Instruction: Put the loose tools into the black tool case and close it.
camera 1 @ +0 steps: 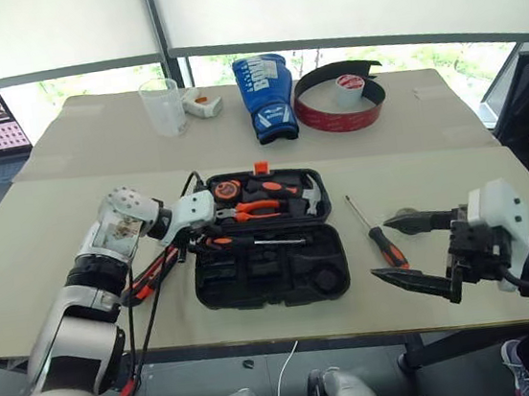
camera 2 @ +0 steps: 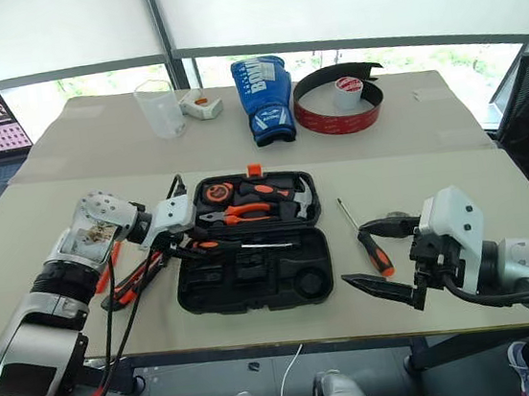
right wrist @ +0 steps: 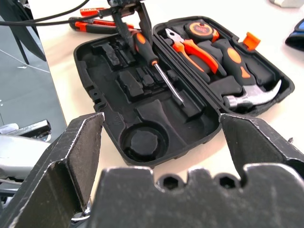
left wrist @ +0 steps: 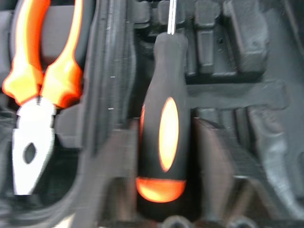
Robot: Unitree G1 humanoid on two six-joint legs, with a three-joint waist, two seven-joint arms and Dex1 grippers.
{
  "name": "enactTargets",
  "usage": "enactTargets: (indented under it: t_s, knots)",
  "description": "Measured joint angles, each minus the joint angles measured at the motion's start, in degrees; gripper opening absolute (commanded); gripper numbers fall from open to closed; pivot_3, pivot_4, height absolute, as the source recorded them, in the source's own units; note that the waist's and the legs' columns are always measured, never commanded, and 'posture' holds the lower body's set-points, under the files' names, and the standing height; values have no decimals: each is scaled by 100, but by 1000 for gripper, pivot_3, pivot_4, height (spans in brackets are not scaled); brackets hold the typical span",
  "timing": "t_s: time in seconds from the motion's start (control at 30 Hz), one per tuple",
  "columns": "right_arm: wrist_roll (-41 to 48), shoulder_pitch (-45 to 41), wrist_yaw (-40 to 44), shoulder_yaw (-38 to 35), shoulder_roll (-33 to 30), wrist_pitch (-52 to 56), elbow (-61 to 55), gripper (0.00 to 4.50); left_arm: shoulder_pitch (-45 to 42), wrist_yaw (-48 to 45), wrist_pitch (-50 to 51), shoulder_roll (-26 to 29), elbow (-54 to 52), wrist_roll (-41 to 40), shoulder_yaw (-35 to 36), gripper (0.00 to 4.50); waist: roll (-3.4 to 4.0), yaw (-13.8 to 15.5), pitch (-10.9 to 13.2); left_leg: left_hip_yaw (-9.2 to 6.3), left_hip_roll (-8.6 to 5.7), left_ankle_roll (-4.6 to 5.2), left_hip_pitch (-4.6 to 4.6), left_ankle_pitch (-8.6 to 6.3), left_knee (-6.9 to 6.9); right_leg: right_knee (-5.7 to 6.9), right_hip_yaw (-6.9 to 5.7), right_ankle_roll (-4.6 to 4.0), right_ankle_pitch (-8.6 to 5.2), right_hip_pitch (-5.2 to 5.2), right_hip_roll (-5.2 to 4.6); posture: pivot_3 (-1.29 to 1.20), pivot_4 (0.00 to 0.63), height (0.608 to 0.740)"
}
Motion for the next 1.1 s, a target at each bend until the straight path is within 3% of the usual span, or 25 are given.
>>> enactTargets:
  t_s: [0.1, 0.3, 0.33, 0.37, 0.7, 1.1]
  knots:
    - [2, -4, 2, 0, 0, 0, 4, 4500, -9, -98, 432, 21, -348, -108, 82, 4324, 0, 8, 0, -7, 0, 5, -12, -3, 12, -1, -8, 4, 2, -1, -2, 0, 150, 727]
    - [5, -2, 1, 0, 0, 0, 4, 4500, -101, -182, 920, 123, -959, -313, 288, 4324, 0, 0, 0, -5, -1, 11, -13, -7, 19, -3, -6, 8, 5, 0, -3, 0, 150, 727]
    - [5, -2, 1, 0, 0, 0, 4, 4500, -101, -185, 941, 117, -986, -314, 288, 3792, 0, 1, 0, -5, -1, 11, -14, -6, 20, -3, -6, 8, 5, 0, -3, 0, 150, 727]
    - [6, -6, 0, 1, 0, 0, 6, 4500, -101, -178, 932, 96, -985, -313, 287, 3612, 0, 1, 0, -5, -1, 11, -13, -6, 20, -2, -6, 9, 5, 0, -3, 0, 150, 727]
    - [6, -170, -55, 81, 16, 0, 100, 4500, -223, 45, 287, -440, -136, 17, 73, 15, 0, 4, 0, -4, -2, 11, -15, -7, 22, -3, -7, 9, 5, 0, -2, 0, 150, 727]
    - [49, -176, -179, 110, 116, 1, 108, 4500, -437, 300, -608, -633, 339, 531, -160, 15, 1, 8, -1, -4, -3, 15, -3, -9, 22, -4, -5, 11, 7, 11, -6, 0, 150, 727]
